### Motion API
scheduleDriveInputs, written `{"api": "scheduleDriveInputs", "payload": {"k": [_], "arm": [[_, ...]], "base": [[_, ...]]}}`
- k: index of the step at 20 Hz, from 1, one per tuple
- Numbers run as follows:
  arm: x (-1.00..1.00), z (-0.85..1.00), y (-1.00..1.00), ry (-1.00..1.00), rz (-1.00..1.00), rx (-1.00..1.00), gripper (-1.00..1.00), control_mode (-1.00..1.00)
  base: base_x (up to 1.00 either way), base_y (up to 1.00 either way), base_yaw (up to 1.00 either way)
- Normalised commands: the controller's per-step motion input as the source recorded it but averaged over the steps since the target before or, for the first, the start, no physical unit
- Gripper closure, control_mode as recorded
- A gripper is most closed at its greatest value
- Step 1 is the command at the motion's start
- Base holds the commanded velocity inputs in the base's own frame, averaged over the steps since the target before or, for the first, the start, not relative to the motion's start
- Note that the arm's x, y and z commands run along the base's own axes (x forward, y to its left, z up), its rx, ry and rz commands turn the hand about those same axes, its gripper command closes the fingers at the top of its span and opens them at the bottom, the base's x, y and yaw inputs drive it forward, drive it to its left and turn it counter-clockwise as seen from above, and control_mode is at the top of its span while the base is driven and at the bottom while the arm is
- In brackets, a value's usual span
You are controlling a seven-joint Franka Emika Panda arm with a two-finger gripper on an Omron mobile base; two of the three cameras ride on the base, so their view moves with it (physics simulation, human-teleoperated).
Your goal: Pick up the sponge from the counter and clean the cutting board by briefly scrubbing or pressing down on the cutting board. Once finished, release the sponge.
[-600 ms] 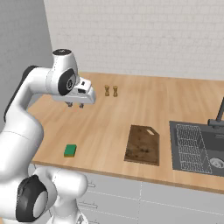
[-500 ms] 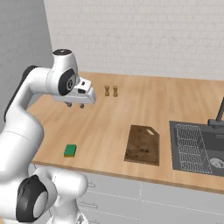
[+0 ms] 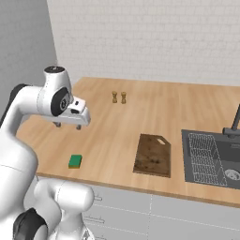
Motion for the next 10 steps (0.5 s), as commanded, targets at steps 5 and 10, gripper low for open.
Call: {"api": "scheduleDriveInputs", "payload": {"k": [5,10], "arm": [[-0.06,-0.56,0.17,0.05,0.03,-0.01,-1.00,-1.00],[0.02,-0.68,0.04,0.08,0.07,0.00,-1.00,-1.00]], "base": [[0.00,0.00,0.00],[0.00,0.00,0.00]]}}
